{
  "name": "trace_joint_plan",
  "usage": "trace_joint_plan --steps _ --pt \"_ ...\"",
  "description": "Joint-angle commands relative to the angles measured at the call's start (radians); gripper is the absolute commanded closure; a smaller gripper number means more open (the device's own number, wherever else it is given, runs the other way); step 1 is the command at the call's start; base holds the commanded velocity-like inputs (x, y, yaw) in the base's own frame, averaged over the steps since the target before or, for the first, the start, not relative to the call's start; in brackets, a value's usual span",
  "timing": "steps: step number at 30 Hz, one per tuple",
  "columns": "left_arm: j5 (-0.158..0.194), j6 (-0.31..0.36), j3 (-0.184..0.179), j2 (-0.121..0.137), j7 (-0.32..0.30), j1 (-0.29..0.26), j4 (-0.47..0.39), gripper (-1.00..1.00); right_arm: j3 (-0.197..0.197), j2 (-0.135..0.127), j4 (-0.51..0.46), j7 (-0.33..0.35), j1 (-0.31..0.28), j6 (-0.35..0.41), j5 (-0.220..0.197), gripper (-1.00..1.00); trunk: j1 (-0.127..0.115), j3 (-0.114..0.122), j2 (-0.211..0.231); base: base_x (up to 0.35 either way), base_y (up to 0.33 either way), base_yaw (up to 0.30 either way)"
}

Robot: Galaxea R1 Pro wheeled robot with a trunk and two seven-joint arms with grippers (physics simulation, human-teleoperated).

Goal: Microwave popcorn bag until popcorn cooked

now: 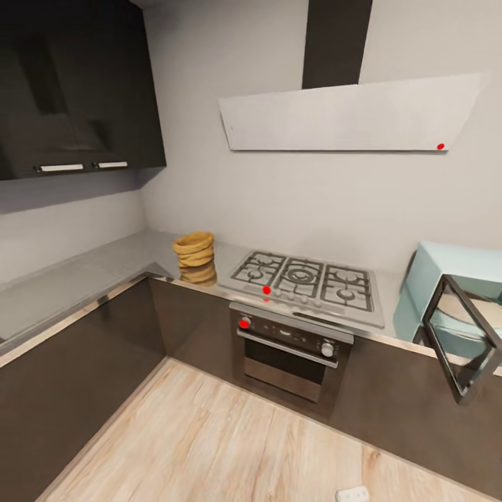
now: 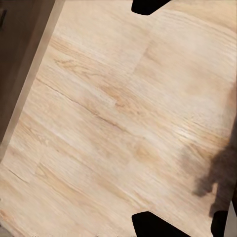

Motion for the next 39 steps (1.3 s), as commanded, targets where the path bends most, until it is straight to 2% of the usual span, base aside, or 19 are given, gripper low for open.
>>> trace_joint_plan --steps 1,4,11,20,33,39 --pt "0.004 -0.003 0.004 0.0 0.0 -0.001 0.001 -1.0 -0.009 0.0 0.001 0.005 -0.001 -0.004 0.01 -1.0 0.001 -0.002 -0.002 0.186 0.15 0.0" --pt "0.004 -0.003 0.004 0.0 0.0 -0.001 0.001 -1.0 -0.009 0.001 0.0 0.005 -0.001 -0.004 0.01 -1.0 -0.011 0.007 0.019 0.073 0.059 0.0" --pt "0.004 -0.003 0.001 -0.001 0.0 -0.001 0.001 -1.0 -0.009 0.001 0.001 0.005 -0.001 -0.004 0.01 -1.0 -0.011 0.007 0.019 0.192 0.167 0.0" --pt "0.004 -0.003 0.001 -0.002 0.002 -0.001 0.001 -1.0 -0.009 0.0 0.001 0.005 -0.001 -0.004 0.01 -1.0 -0.041 0.033 0.075 0.273 0.249 0.0" --pt "0.002 -0.003 0.001 -0.004 0.001 -0.001 0.0 -1.0 -0.009 0.001 0.001 0.005 -0.001 -0.004 0.01 -1.0 -0.041 0.033 0.075 0.238 0.232 0.0" --pt "0.001 -0.004 0.001 -0.002 0.001 0.0 0.0 -1.0 -0.009 0.001 0.0 0.005 -0.001 -0.004 0.01 -1.0 -0.041 0.033 0.075 0.077 0.081 0.0"
